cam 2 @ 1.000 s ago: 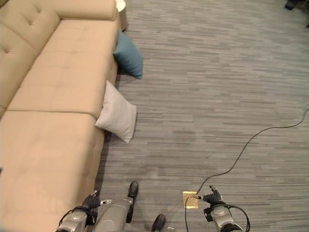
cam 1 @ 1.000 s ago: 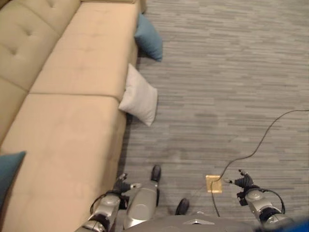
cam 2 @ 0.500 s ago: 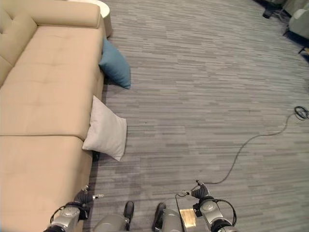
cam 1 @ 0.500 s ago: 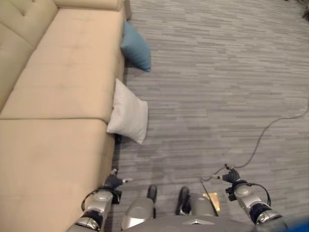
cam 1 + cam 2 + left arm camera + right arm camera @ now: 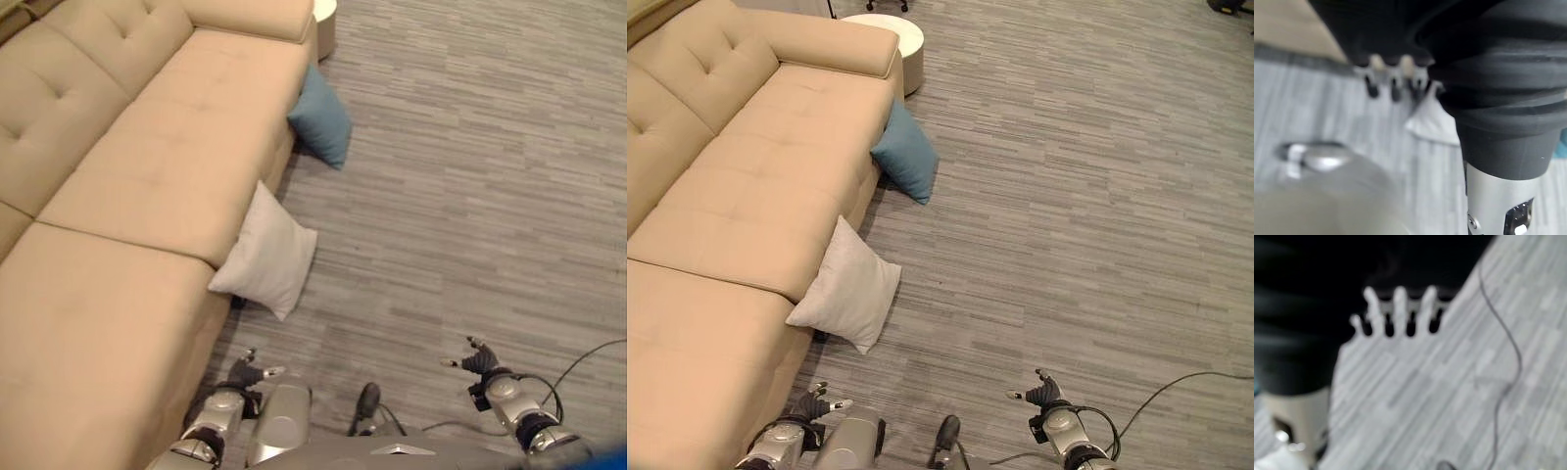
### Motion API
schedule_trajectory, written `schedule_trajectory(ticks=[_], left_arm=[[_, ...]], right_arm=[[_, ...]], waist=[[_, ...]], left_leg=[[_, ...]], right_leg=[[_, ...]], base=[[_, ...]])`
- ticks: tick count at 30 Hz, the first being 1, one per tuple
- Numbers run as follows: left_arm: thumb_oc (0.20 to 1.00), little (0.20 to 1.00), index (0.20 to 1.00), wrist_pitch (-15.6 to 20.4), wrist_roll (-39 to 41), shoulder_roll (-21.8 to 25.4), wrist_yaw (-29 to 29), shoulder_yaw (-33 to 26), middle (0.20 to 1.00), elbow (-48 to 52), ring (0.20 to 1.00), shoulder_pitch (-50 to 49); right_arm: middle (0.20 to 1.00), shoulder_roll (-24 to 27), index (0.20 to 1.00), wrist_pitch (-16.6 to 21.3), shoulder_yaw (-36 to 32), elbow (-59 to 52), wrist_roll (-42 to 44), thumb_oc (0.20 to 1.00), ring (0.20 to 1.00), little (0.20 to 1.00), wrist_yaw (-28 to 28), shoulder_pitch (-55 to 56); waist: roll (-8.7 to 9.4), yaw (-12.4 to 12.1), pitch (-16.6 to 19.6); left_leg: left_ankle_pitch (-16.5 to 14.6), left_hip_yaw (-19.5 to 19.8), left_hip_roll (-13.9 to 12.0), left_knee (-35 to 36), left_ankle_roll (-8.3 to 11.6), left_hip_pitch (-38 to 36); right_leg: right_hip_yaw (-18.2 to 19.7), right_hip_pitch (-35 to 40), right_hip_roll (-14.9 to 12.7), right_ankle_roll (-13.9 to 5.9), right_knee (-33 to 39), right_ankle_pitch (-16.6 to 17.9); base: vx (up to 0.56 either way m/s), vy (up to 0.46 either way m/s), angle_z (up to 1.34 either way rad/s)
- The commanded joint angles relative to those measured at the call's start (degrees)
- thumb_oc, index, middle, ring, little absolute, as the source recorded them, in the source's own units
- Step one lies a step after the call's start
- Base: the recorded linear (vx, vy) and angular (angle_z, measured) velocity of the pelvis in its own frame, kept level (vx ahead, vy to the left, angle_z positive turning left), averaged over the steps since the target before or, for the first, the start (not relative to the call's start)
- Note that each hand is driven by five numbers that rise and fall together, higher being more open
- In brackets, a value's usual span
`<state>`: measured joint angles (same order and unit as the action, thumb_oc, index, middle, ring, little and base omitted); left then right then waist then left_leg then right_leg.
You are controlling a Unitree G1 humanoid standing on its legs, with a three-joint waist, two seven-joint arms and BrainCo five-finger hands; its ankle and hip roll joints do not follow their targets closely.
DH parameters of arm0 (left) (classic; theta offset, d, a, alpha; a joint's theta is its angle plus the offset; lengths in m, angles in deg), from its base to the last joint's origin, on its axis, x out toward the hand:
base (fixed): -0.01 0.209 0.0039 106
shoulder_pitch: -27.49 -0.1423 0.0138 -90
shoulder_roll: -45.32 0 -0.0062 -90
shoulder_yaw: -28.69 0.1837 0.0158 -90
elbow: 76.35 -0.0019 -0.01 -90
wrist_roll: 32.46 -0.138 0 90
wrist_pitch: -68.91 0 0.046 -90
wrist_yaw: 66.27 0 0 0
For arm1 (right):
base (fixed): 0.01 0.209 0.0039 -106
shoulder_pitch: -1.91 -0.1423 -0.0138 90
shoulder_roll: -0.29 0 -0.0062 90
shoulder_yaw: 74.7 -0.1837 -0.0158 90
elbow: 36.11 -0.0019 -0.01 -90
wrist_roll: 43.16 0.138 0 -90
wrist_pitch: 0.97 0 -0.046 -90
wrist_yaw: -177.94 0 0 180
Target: Pick up all the scattered cushions and arrange them neatly on the sofa.
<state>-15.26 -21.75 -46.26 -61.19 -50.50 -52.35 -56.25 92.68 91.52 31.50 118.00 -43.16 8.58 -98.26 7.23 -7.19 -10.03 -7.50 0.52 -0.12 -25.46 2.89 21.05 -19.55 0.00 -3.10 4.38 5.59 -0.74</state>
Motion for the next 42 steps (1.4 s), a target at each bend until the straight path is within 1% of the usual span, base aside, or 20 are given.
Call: schedule_trajectory(ticks=[1,3,4,7,9,10,14,15,20,21,23,25,27,32,35,36,37,39,40,42], left_arm=[[1.0,1.0,1.0,1.2,0.4,0.8,0.4,0.7,1.0,2.2,1.0,0.6],[1.0,1.0,1.0,1.2,0.3,1.1,0.4,0.6,1.0,2.2,1.0,0.4],[1.0,1.0,1.0,1.2,0.5,1.4,0.4,0.4,1.0,2.3,1.0,0.1],[1.0,1.0,1.0,0.8,0.3,2.5,0.3,-1.3,1.0,1.9,1.0,-1.5],[1.0,1.0,1.0,0.5,0.3,3.7,0.1,-2.3,1.0,1.3,1.0,-1.9],[1.0,1.0,1.0,0.5,0.3,3.8,0.1,-2.3,1.0,1.3,1.0,-1.9],[1.0,1.0,1.0,0.4,0.5,5.0,0.4,-2.7,1.0,1.9,1.0,-2.0],[1.0,1.0,1.0,0.5,0.6,5.0,0.5,-2.6,1.0,1.8,1.0,-1.9],[1.0,1.0,1.0,0.9,1.3,3.7,0.5,-1.8,1.0,2.2,1.0,-1.4],[1.0,1.0,1.0,1.1,1.4,3.1,0.5,-1.2,1.0,2.1,1.0,-0.8],[1.0,1.0,1.0,1.5,1.5,1.8,0.8,0.3,1.0,1.3,1.0,1.0],[1.0,1.0,1.0,1.6,1.3,1.7,0.9,1.0,1.0,1.0,1.0,1.5],[1.0,1.0,1.0,1.7,0.6,1.3,0.9,1.6,1.0,0.1,1.0,1.9],[1.0,1.0,1.0,1.8,0.9,-0.1,0.4,1.6,1.0,-1.4,1.0,1.3],[1.0,1.0,1.0,1.6,1.0,-0.5,0.3,1.3,1.0,-1.6,1.0,1.2],[1.0,1.0,1.0,1.7,1.1,-0.8,0.3,1.3,1.0,-1.6,1.0,1.1],[1.0,1.0,1.0,1.7,0.2,-1.0,0.0,1.3,1.0,-1.0,1.0,0.6],[1.0,1.0,1.0,1.5,-0.2,-0.8,-0.2,1.1,1.0,-0.4,1.0,0.5],[1.0,1.0,1.0,1.5,-0.1,-0.7,-0.3,0.9,1.0,-0.1,1.0,0.5],[1.0,1.0,1.0,1.4,-0.2,-0.2,-0.4,0.4,1.0,-0.5,1.0,0.1]], right_arm=[[1.0,2.9,1.0,1.3,-0.2,-0.4,1.6,1.0,1.0,1.0,1.4,1.6],[1.0,2.6,1.0,1.3,-0.2,-0.2,1.7,1.0,1.0,1.0,1.4,1.6],[1.0,2.2,1.0,1.2,0.1,-0.2,1.7,1.0,1.0,1.0,1.4,1.7],[1.0,0.7,1.0,1.3,1.1,-0.5,0.6,1.0,1.0,1.0,0.8,2.3],[1.0,-0.7,1.0,1.2,1.3,-0.2,0.0,1.0,1.0,1.0,0.1,2.2],[1.0,-0.7,1.0,1.2,1.3,-0.2,0.0,1.0,1.0,1.0,0.1,2.2],[1.0,-0.9,1.0,1.1,1.0,-1.0,-0.7,1.0,1.0,1.0,-0.5,0.3],[1.0,-0.8,1.0,1.1,0.7,-1.3,-0.8,1.0,1.0,1.0,-0.5,0.0],[1.0,0.0,1.0,1.0,0.3,-2.0,-0.7,1.0,1.0,1.0,-0.2,0.0],[1.0,0.6,1.0,1.0,0.2,-2.2,-0.3,1.0,1.0,1.0,0.1,-0.2],[1.0,1.2,1.0,0.8,-0.5,-2.3,0.5,1.0,1.0,1.0,0.4,0.0],[1.0,1.4,1.0,0.7,-0.5,-2.5,0.5,1.0,1.0,1.0,0.4,0.2],[1.0,1.7,1.0,0.9,-0.6,-2.4,0.6,1.0,1.0,1.0,0.4,0.4],[1.0,2.7,1.0,1.6,-0.6,-1.6,0.9,1.0,1.0,1.0,-0.1,0.7],[1.0,3.2,1.0,1.8,-0.8,-1.5,1.0,1.0,1.0,1.0,0.0,0.7],[1.0,3.4,1.0,1.9,-0.9,-1.4,1.1,1.0,1.0,1.0,0.0,0.9],[1.0,3.4,1.0,2.0,-1.5,-1.1,1.3,1.0,1.0,1.0,-0.1,2.3],[1.0,3.0,1.0,1.8,-2.3,-1.2,1.8,1.0,1.0,1.0,-0.2,3.0],[1.0,2.6,1.0,1.6,-2.4,-1.0,2.0,1.0,1.0,1.0,-0.3,2.9],[1.0,2.0,1.0,1.6,-2.1,-0.6,1.8,1.0,1.0,1.0,-0.4,2.8]], waist=[[-1.64,-2.8,-0.1],[-1.63,-3.2,-0.1],[-0.89,-3.5,0.1],[0.83,-4.7,1.5],[2.66,-6.1,2.1],[2.67,-6.1,2.1],[1.18,-5.2,1.6],[0.41,-4.8,1.7],[-1.94,-3.4,1.9],[-2.68,-2.0,2.4],[-3.24,1.0,2.5],[-2.84,1.1,2.2],[-2.2,1.2,2.5],[-2.23,1.3,2.8],[-2.22,1.7,2.3],[-2.14,2.0,2.2],[-2.36,3.5,2.2],[-2.81,4.7,2.9],[-2.78,4.7,3.1],[-2.35,4.0,3.3]], left_leg=[[9.5,-3.4,0.7,13.6,-0.25,0.5],[11.6,-4.8,0.4,16.1,0.26,0.8],[11.0,-6.2,0.2,16.0,0.91,0.9],[10.2,-5.9,0.8,16.6,-1.56,-1.3],[7.5,-6.1,1.3,16.3,-2.63,-4.5],[7.5,-6.2,1.3,16.3,-2.64,-4.5],[4.5,-4.6,1.5,16.2,-4.71,-8.7],[4.3,-3.5,1.6,16.6,-5.05,-9.5],[3.3,1.3,2.4,18.0,-5.0,-12.6],[3.1,4.0,2.9,18.8,-4.71,-13.8],[2.4,10.1,4.2,19.8,-3.97,-16.3],[2.0,12.1,4.8,19.3,-3.52,-16.6],[1.5,14.9,5.2,18.7,-2.91,-16.1],[2.0,18.9,4.3,17.1,-0.24,-14.1],[2.8,15.7,4.0,16.0,0.06,-11.4],[2.9,11.6,3.5,15.1,0.21,-9.9],[3.0,-2.7,0.3,15.3,-0.45,-9.2],[2.2,-10.1,-1.7,16.8,-0.55,-10.7],[2.4,-11.8,-2.0,16.9,-0.48,-10.8],[2.1,-10.8,-1.6,17.9,-0.71,-11.4]], right_leg=[[0.2,3.3,2.4,-9.46,-0.8,-4.0],[0.1,4.0,3.2,-9.43,-0.7,-4.4],[0.3,5.3,3.7,-9.45,-0.6,-5.6],[-0.3,5.2,3.9,-9.66,-3.7,-6.0],[-0.7,4.7,2.9,-12.14,-11.2,-6.3],[-0.7,4.7,2.8,-12.15,-11.2,-6.3],[0.0,-3.1,0.0,-18.23,-28.9,1.4],[0.3,-4.3,-0.5,-18.27,-30.2,1.7],[3.0,-7.0,-2.3,-13.81,-22.8,-3.5],[8.6,-8.7,-2.7,-13.15,-17.1,-3.0],[20.1,-11.7,-2.1,-14.0,-12.7,0.2],[19.9,-11.2,-2.6,-14.18,-12.1,0.7],[16.5,-9.0,-3.9,-14.14,-9.9,0.7],[11.9,-5.3,-2.6,-12.65,-6.8,-0.5],[8.5,-3.5,-3.0,-12.31,-4.4,-0.5],[6.7,-2.6,-3.3,-12.2,-3.4,-0.6],[1.9,-0.5,-3.0,-11.86,-1.0,-0.7],[-0.5,0.6,-2.6,-12.02,-0.7,-1.8],[-1.5,0.9,-2.6,-11.85,-0.7,-2.0],[-2.8,1.5,-2.7,-11.67,-1.0,-1.9]], base=[[0.27,-0.021,0.3],[0.25,-0.027,0.23],[0.36,-0.013,0.01],[0.27,0.051,-0.21],[0.31,0.089,-0.12],[0.26,0.109,-0.03],[0.17,0.1,-0.03],[0.19,0.063,0.23],[0.22,-0.014,0.43],[0.42,-0.085,0.62],[0.41,-0.114,1.19],[0.18,-0.142,1.51],[0.11,-0.187,1.38],[0.09,-0.23,1.25],[-0.03,-0.096,1.25],[-0.06,-0.104,1.18],[-0.05,-0.108,1.14],[0.08,-0.034,1.25],[0.1,0.013,1.53],[0.08,0.034,0.86]])
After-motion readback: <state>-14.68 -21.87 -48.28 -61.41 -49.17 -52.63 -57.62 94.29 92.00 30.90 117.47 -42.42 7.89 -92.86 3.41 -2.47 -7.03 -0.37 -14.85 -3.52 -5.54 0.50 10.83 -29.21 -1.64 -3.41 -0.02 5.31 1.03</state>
